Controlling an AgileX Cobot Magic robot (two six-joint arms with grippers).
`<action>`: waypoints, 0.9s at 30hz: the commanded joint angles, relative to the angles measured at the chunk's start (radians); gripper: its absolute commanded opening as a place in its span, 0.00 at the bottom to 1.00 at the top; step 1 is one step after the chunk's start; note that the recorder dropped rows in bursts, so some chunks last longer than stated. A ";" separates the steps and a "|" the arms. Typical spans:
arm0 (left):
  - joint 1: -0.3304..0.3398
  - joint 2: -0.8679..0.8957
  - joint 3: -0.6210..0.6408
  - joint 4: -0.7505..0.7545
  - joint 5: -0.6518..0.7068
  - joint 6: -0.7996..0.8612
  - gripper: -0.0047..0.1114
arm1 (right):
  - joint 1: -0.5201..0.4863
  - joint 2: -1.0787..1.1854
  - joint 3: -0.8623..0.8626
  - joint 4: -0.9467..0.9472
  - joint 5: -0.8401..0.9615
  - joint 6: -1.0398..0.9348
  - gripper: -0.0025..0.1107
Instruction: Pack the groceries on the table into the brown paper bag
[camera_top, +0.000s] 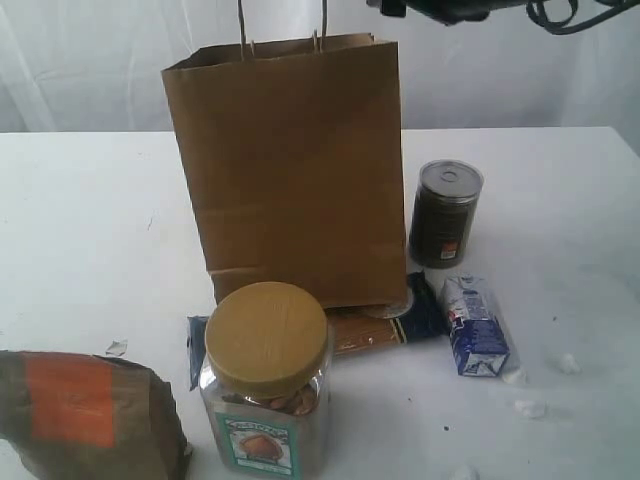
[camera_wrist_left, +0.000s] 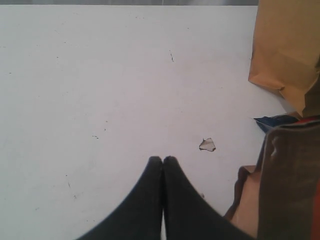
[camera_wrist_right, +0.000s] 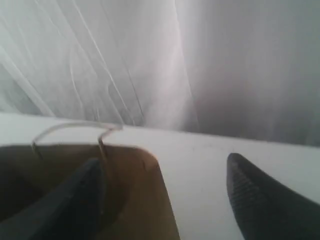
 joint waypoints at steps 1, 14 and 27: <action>-0.007 -0.006 0.002 -0.010 0.002 -0.006 0.04 | -0.065 -0.014 0.002 -0.015 0.159 0.004 0.60; -0.007 -0.006 0.002 -0.010 0.002 -0.006 0.04 | -0.349 -0.163 0.002 -0.165 0.769 -0.144 0.60; -0.007 -0.006 0.002 -0.010 0.002 -0.006 0.04 | -0.362 -0.126 0.220 0.178 0.895 -0.342 0.60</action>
